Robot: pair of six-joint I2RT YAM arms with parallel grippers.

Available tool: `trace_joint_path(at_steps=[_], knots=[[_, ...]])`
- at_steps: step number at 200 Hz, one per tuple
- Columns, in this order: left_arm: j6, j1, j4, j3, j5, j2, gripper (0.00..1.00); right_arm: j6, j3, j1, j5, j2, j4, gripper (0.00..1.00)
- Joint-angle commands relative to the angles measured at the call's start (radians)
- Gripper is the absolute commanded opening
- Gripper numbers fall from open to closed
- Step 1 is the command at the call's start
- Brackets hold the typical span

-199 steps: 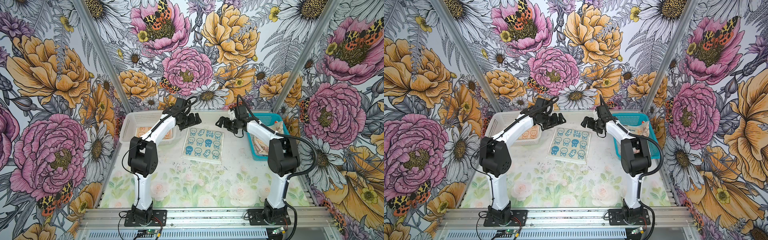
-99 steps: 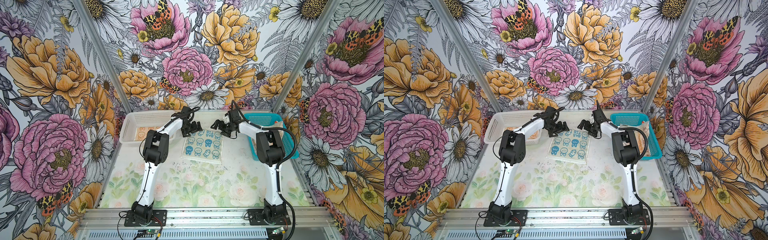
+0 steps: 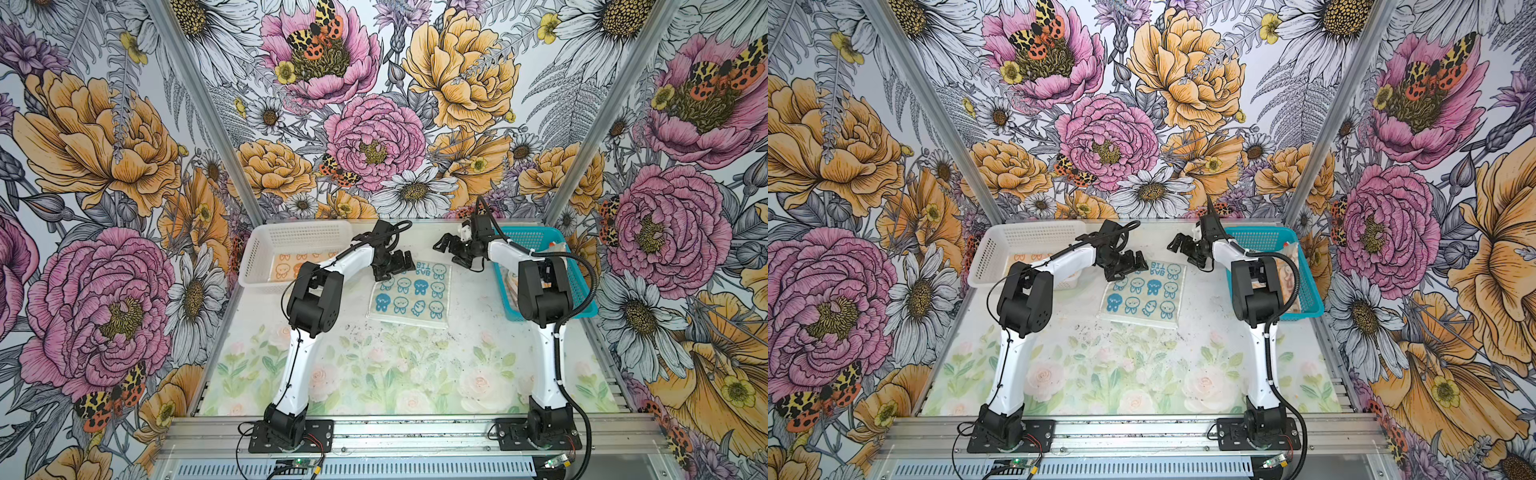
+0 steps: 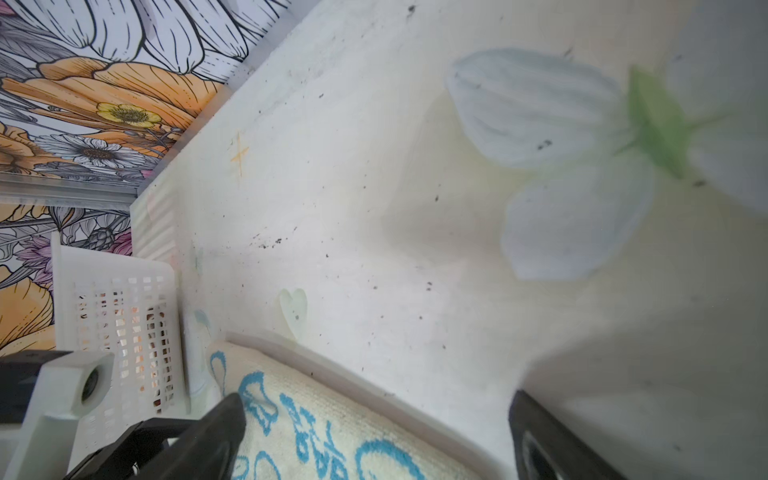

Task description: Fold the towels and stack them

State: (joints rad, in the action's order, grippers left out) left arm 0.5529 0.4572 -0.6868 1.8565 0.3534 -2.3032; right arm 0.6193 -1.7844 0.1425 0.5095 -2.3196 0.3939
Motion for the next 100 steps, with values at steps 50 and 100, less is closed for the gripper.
trace_joint_path(at_steps=[50, 100], knots=[[0.033, -0.033, -0.027, 0.040, 0.032, 0.041, 0.99, -0.100, -0.056, 0.000, -0.045, 0.091, 0.133, 0.99], [0.019, -0.101, -0.037, 0.097, 0.029, 0.046, 0.99, -0.085, 0.099, 0.066, 0.003, 0.212, 0.128, 0.99]])
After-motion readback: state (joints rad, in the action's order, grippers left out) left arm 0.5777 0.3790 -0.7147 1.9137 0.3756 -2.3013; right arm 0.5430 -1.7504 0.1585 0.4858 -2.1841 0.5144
